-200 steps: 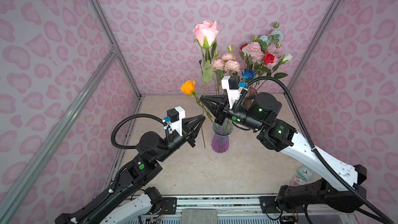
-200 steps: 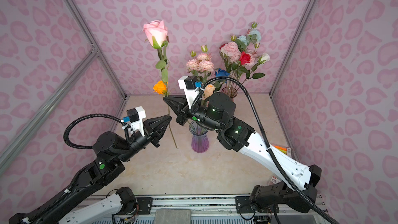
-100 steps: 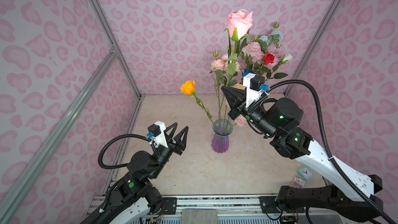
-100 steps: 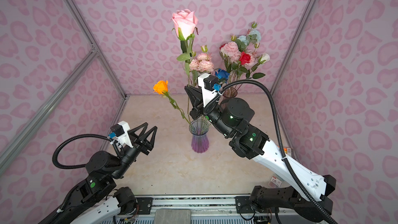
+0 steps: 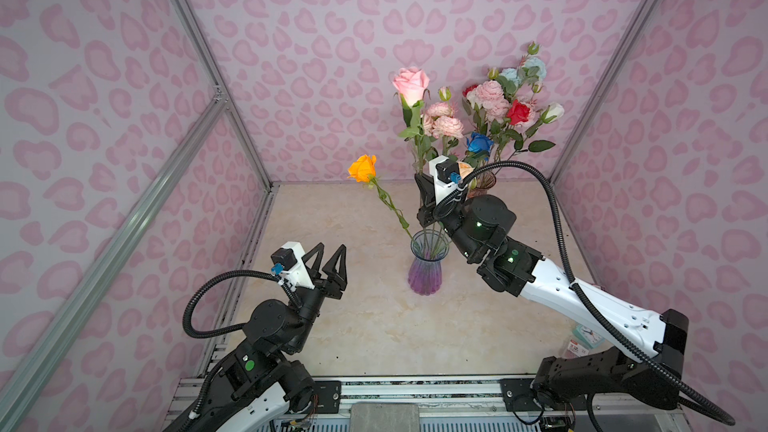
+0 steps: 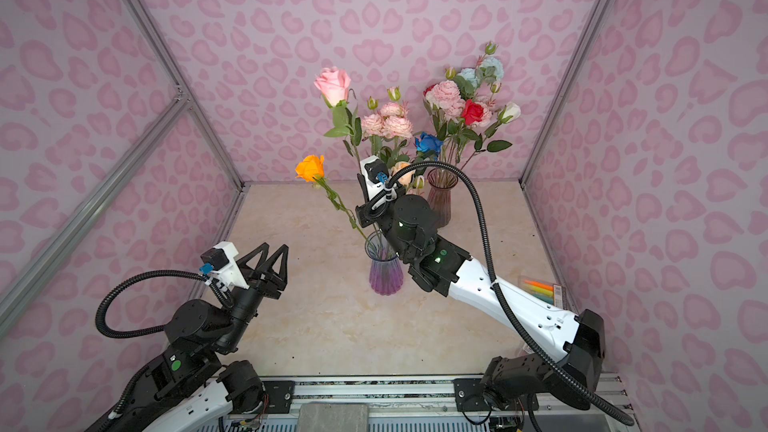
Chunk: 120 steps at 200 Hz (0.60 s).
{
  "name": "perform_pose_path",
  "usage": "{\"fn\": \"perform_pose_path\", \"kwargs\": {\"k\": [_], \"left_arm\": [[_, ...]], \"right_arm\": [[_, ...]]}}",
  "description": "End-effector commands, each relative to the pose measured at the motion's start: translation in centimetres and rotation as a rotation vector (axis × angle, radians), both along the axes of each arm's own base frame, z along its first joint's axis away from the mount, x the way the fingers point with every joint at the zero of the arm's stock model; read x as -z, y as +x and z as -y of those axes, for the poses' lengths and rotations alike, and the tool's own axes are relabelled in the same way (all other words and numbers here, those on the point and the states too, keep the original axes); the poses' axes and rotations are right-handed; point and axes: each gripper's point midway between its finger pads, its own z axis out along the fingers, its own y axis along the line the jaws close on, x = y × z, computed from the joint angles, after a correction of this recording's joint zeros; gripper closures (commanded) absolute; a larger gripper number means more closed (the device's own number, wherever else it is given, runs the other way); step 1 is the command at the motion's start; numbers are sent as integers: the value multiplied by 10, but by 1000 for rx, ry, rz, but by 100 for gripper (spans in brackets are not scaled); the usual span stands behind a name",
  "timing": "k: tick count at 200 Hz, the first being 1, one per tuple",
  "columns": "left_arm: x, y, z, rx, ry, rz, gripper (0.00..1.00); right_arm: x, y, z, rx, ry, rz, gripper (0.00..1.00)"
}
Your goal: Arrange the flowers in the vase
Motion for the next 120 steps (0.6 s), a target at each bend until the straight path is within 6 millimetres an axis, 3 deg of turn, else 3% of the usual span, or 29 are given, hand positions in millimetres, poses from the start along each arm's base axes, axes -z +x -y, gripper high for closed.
{"fn": "perform_pose_path", "kwargs": {"k": [1,68,120], "left_arm": [[4,1,-2,-13,-1,-12,39],[9,4,2,-8,0,-30,39],[13,6,5,-3,2,-47,39]], "right_arm": [[-2,1,2,8,72,1,100],[42,-6,13,37,39,-95,84],[49,-19,20,41,31,-107,73]]}}
